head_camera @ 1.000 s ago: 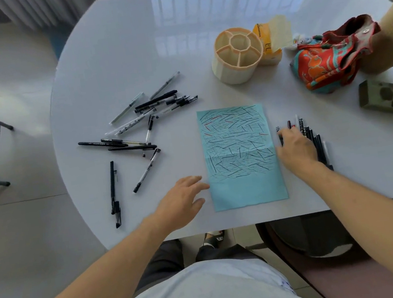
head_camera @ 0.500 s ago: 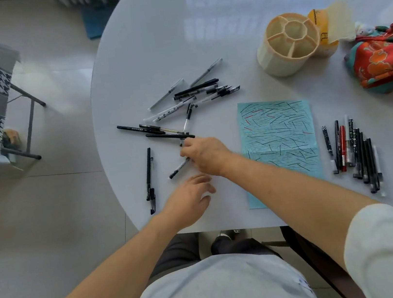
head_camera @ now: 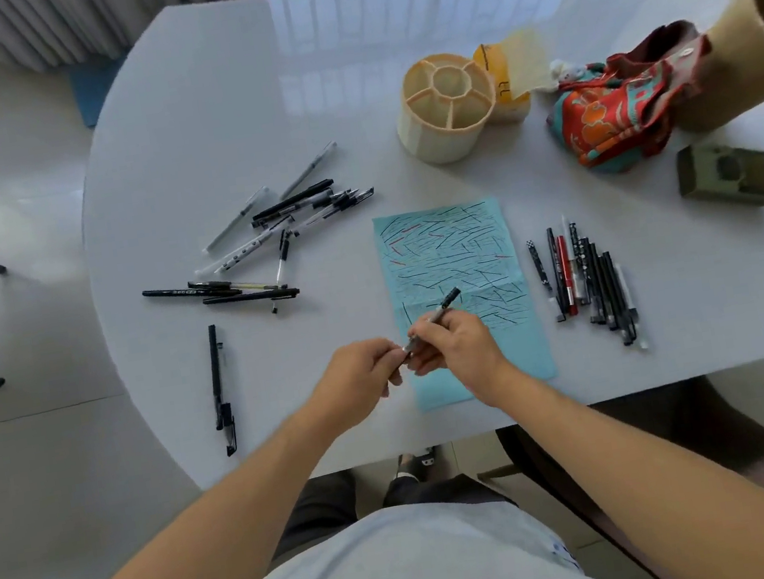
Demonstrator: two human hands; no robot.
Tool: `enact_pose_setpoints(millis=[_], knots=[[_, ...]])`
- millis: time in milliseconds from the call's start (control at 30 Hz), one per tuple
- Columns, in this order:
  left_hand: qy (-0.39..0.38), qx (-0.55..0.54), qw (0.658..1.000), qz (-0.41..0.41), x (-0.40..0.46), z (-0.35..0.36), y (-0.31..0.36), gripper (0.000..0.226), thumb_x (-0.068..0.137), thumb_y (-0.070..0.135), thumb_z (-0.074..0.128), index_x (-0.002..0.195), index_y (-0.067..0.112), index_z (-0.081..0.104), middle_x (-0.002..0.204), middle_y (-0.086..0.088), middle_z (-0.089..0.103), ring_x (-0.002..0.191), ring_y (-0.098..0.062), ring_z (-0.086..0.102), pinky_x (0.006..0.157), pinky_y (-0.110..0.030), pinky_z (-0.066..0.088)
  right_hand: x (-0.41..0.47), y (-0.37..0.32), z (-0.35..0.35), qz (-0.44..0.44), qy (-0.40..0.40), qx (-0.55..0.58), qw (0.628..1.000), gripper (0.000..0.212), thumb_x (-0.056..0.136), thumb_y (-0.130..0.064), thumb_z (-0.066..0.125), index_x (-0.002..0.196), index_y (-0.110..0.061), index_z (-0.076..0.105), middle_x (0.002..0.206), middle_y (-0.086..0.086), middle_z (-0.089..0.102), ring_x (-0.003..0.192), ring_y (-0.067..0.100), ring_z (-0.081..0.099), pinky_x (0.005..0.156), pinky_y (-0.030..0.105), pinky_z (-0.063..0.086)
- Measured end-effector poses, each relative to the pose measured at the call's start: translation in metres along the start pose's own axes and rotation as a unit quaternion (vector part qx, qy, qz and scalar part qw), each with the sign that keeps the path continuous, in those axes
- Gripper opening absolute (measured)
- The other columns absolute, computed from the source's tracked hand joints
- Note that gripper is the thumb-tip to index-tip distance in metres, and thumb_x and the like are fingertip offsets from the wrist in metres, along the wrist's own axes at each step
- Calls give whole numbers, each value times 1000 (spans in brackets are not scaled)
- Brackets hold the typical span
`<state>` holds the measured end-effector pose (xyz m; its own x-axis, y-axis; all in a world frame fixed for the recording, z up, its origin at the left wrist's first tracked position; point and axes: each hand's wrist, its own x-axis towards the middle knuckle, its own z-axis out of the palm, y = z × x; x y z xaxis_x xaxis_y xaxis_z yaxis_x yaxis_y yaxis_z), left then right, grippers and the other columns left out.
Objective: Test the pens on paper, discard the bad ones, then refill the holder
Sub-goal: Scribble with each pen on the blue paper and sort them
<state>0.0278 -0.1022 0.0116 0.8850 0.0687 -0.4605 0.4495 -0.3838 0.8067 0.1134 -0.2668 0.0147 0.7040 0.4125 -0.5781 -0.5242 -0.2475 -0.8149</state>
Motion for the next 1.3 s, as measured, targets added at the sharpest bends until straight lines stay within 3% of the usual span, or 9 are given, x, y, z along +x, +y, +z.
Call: enact_pose_setpoints(millis=[133, 267, 333, 433, 533, 700, 933, 1100, 1300], knots=[[-5, 104, 993, 53, 7, 18, 18, 25, 102, 28, 50, 84, 28, 67, 67, 10, 64, 60, -3, 53, 60, -21, 41, -18, 19, -26, -4, 67, 53, 996, 20, 94, -20, 69, 82, -5, 74, 70, 12, 68, 54, 21, 63, 49, 29, 49], [13, 196, 977, 86, 5, 21, 10, 25, 104, 24, 47, 101, 17, 70, 78, 7, 64, 74, -13, 55, 73, -29, 44, -23, 24, -60, 5, 224, 183, 957, 23, 98, -18, 64, 79, -6, 69, 64, 7, 64, 46, 14, 50, 40, 24, 36], [18, 215, 974, 72, -4, 14, -5, 24, 104, 25, 48, 104, 16, 70, 84, 5, 66, 79, -15, 57, 80, -35, 48, -25, 24, -83, -4, 254, 132, 958, 21, 98, -18, 64, 82, -7, 70, 66, 5, 68, 49, 14, 53, 42, 24, 41], [24, 239, 965, 103, -10, 18, -12, 21, 101, 30, 53, 106, 18, 70, 103, 4, 70, 98, -17, 61, 86, -35, 49, -27, 30, -82, -24, 198, 23, 980, 14, 97, -15, 66, 90, -9, 75, 75, 3, 76, 62, 12, 67, 57, 27, 57], [11, 263, 954, 145, -8, 36, -5, 20, 100, 32, 56, 108, 19, 69, 115, 5, 69, 110, -17, 60, 90, -33, 48, -27, 41, -59, -68, 150, -42, 985, 19, 93, -10, 64, 83, -22, 76, 79, 0, 78, 73, 14, 74, 64, 27, 58], [-3, 288, 938, 192, -9, 45, -12, 18, 97, 27, 61, 102, 14, 72, 120, 2, 69, 116, -17, 61, 97, -28, 45, -18, 50, -47, -118, 153, -204, 960, 8, 88, -24, 62, 86, -25, 70, 74, -1, 72, 67, 21, 69, 67, 39, 59], [10, 277, 942, 189, -10, 47, -17, 17, 96, 27, 62, 99, 14, 73, 122, 2, 69, 121, -13, 59, 100, -23, 41, -14, 50, -59, -152, 169, -309, 923, 5, 88, -24, 64, 89, -21, 69, 67, -5, 68, 63, 16, 65, 63, 37, 57], [12, 246, 957, 152, -9, 47, -14, 21, 98, 31, 58, 105, 16, 71, 122, 5, 68, 114, -14, 61, 97, -28, 46, -21, 47, -73, -104, 189, -165, 963, 6, 86, -18, 63, 84, -22, 67, 71, 1, 73, 60, 18, 69, 55, 30, 55], [46, 189, 975, 106, -10, 52, -5, 19, 98, 33, 58, 108, 22, 70, 109, 9, 71, 100, -10, 61, 87, -26, 45, -39, 40, -68, -62, 86, 38, 994, 5, 92, -4, 62, 88, -6, 64, 75, 18, 74, 66, 22, 71, 61, 33, 60]])
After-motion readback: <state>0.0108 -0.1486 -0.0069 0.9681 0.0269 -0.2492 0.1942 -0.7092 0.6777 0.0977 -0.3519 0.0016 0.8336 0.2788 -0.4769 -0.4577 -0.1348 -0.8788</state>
